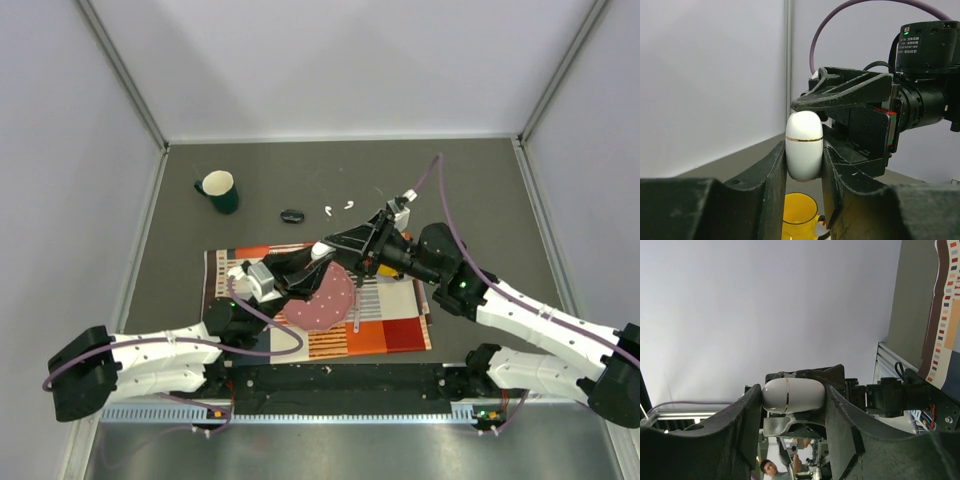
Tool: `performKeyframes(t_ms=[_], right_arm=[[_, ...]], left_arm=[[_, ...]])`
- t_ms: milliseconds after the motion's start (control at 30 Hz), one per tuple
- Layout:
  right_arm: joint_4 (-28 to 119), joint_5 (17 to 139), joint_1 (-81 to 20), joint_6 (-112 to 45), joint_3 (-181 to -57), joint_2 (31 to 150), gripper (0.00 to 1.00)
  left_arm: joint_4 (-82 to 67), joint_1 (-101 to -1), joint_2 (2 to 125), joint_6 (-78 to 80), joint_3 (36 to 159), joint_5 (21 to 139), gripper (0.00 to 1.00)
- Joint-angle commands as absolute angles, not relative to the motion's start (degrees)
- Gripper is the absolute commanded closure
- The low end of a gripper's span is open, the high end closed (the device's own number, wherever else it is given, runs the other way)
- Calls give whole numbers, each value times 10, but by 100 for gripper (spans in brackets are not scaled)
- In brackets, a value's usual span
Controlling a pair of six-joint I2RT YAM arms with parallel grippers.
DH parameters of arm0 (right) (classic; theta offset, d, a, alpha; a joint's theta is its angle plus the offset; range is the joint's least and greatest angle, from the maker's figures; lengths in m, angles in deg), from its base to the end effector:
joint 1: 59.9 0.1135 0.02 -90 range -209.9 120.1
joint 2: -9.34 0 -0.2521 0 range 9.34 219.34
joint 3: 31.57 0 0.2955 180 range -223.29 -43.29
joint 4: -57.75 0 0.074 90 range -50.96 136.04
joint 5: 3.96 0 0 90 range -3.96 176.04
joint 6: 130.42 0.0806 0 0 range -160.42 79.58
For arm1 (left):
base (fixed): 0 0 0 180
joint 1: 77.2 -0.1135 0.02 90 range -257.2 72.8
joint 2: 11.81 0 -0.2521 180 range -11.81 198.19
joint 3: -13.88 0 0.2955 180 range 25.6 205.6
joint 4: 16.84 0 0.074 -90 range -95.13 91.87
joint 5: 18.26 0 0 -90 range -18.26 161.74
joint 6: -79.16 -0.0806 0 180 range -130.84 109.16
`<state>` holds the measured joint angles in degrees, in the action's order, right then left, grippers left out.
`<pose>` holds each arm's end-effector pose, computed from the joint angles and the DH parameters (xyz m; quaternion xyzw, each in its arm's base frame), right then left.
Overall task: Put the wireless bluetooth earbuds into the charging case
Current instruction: Pick up the charging case at the center of the board.
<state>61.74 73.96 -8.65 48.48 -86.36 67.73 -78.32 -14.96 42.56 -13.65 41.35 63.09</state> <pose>0.1969 0.2723 0.3107 0.1555 0.6874 0.6886 0.1707 0.1333 -0.2273 0.2719 0.1930 0.4268 -0.4071 0.7841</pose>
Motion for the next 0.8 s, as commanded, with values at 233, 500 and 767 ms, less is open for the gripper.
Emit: performKeyframes(t_ms=[233, 500, 767], right_arm=[[592, 733, -80, 454, -897, 678, 98], [550, 744, -80, 428, -909, 680, 98], [477, 750, -77, 316, -953, 680, 45]], left_arm=[[-797, -151, 434, -132, 440, 624, 68], [-795, -151, 439, -136, 441, 625, 78], [-845, -151, 433, -145, 419, 643, 100]])
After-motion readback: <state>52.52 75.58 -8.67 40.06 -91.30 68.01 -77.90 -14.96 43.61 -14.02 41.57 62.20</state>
